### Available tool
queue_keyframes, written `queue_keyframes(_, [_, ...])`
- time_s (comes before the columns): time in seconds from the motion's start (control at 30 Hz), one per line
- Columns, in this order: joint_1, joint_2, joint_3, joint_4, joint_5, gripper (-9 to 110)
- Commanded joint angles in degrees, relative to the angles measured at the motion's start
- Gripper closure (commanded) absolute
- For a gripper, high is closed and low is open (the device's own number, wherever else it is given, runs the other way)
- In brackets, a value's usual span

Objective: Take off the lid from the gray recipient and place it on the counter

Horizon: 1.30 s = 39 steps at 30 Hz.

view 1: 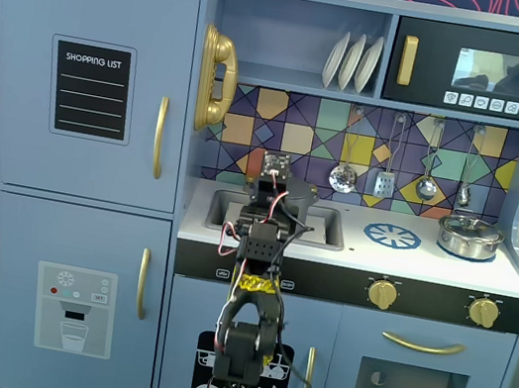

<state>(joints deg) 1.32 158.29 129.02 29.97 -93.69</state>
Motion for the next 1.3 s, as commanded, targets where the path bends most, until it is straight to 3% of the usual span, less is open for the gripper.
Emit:
queue_keyframes(0.0, [0.62,-5.27,-5.1,-8.61,1.49,93])
queue_keyframes(1.07, [0.79,-33.75,-18.98,-23.99,3.34,91])
queue_keyframes(1.2, [0.62,-36.3,-20.48,-24.79,3.25,93])
queue_keyframes(1.27, [0.35,-36.83,-20.65,-24.87,2.55,101])
